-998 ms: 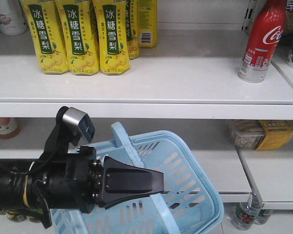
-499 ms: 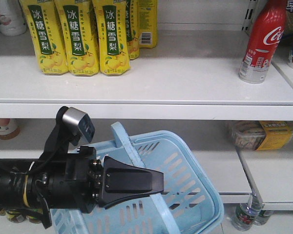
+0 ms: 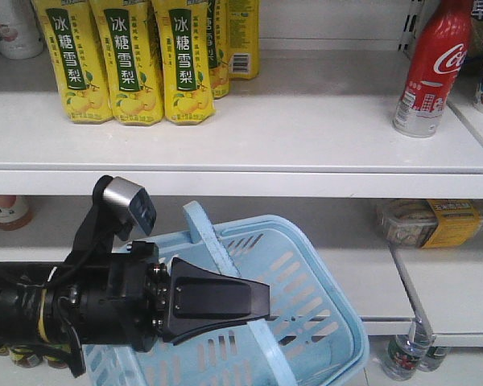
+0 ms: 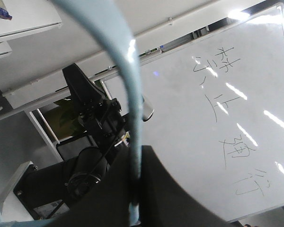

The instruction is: Place coke in basket with both arms

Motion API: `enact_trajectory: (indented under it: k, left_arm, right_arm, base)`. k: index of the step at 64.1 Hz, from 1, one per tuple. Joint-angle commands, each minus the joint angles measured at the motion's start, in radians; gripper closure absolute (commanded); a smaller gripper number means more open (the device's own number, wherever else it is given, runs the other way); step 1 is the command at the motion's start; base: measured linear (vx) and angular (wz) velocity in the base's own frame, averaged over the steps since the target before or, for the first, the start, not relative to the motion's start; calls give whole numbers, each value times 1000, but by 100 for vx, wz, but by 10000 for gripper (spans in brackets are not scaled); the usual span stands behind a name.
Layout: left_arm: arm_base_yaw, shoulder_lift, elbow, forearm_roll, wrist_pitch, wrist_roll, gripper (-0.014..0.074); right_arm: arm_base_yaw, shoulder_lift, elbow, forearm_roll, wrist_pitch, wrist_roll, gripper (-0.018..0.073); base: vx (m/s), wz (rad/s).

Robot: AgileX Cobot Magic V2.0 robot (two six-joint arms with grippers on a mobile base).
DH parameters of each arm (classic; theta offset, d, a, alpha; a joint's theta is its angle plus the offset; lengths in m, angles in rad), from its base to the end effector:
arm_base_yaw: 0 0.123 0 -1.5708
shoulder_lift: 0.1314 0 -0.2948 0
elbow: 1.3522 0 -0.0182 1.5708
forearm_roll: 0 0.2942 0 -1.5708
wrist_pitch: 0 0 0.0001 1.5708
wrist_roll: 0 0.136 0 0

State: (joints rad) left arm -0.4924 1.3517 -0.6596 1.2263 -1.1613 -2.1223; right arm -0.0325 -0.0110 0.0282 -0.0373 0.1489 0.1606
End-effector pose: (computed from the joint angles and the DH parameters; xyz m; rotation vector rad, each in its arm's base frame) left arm 0.2045 -0.2429 0.2681 0.3011 2.0003 -2.0456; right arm 0.1350 -0.0051 0.1863 0.1329 1.6446 0.0650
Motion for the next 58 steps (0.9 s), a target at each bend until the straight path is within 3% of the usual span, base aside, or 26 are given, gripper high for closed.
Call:
enact_trajectory:
  k: [1, 8, 13, 22, 30, 37, 42, 49, 58]
  left_arm:
    - [-5, -34, -23, -73, -214, 5, 602]
    - [-5, -34, -23, -73, -214, 5, 602]
    - [-5, -34, -23, -73, -214, 5, 602]
    - [-5, -34, -23, -73, -214, 5, 602]
    - [-5, -34, -23, -73, -214, 5, 602]
    - [-5, -34, -23, -73, -214, 5, 602]
    - [-5, -34, -23, -73, -214, 5, 602]
    - [-5, -34, -23, -73, -214, 5, 602]
    - [-5, -34, -23, -72, -214, 5, 603]
  right_arm:
    - [-7, -12, 6, -7, -75, -6, 564]
    - [-7, -12, 6, -4, -83, -6, 564]
    - [-7, -12, 6, 49, -119, 30, 564]
    - [-7, -12, 6, 238, -233, 151, 564]
    - [-7, -12, 6, 385, -330, 174, 564]
    - [-6, -12, 1, 616, -401, 301, 564]
    - [-6, -12, -17, 699, -444, 371, 564]
    - [9, -12, -97, 572, -448, 356, 564]
    - [55, 28, -321, 135, -316, 353, 564]
  base:
    - [0, 0]
    - [0, 0]
    - [0, 0]
    - [0, 0]
    - [0, 0]
    - [0, 0]
    - [0, 0]
    - [0, 0]
    - [0, 0]
